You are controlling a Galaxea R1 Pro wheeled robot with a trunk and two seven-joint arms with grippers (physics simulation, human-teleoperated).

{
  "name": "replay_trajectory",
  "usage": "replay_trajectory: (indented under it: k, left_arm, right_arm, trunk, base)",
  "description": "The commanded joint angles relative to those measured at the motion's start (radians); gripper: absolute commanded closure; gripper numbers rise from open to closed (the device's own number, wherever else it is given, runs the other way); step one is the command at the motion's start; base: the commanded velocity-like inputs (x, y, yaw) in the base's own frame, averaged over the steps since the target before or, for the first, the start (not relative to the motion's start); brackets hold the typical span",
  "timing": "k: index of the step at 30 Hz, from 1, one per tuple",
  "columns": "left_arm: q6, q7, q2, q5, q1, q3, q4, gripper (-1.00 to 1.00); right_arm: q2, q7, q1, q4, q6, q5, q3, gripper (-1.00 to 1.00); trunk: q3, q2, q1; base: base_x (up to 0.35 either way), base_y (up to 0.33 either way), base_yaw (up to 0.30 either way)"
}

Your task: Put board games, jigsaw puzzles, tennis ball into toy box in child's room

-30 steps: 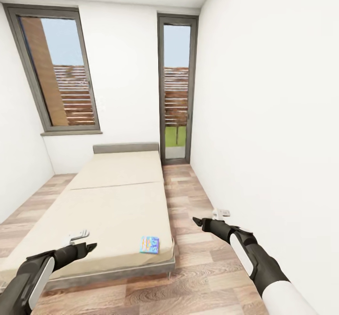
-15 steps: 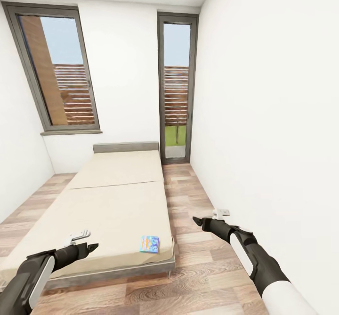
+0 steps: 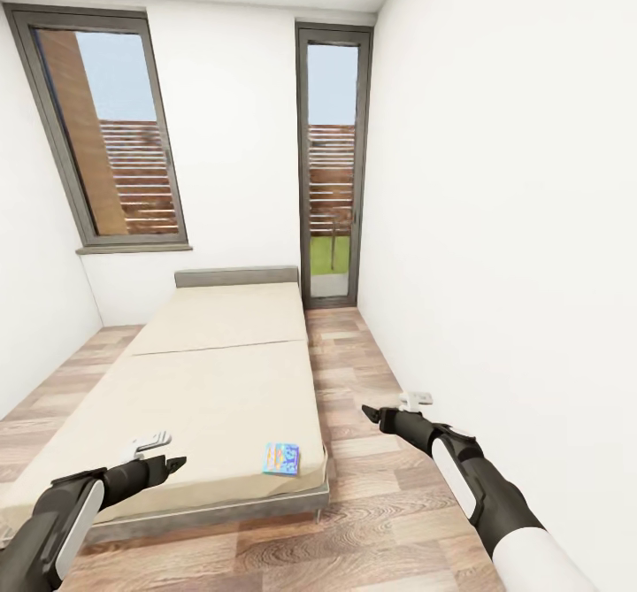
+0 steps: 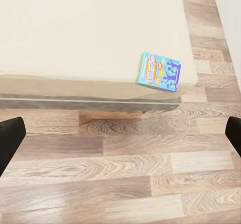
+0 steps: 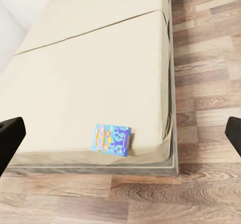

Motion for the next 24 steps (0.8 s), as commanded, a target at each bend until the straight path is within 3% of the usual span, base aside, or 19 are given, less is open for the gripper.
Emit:
replay_trajectory:
  k: [1, 24]
  left_arm:
    - [0.007, -0.002, 0.000, 0.004, 0.000, 0.002, 0.000, -1.00]
    - [-0.006, -0.006, 0.001, 0.004, 0.000, 0.004, 0.000, -1.00]
  right_arm:
    - [-0.001, 0.001, 0.000, -0.002, 0.004, -0.007, 0.002, -1.00]
    - [0.000, -0.002, 0.000, -0.005, 0.000, -0.008, 0.002, -1.00]
  trunk:
    - [0.000, -0.001, 0.000]
    - [0.000, -0.001, 0.000]
  base:
    - [0.000, 0.000, 0.000]
    - [0.024, -0.014, 0.000]
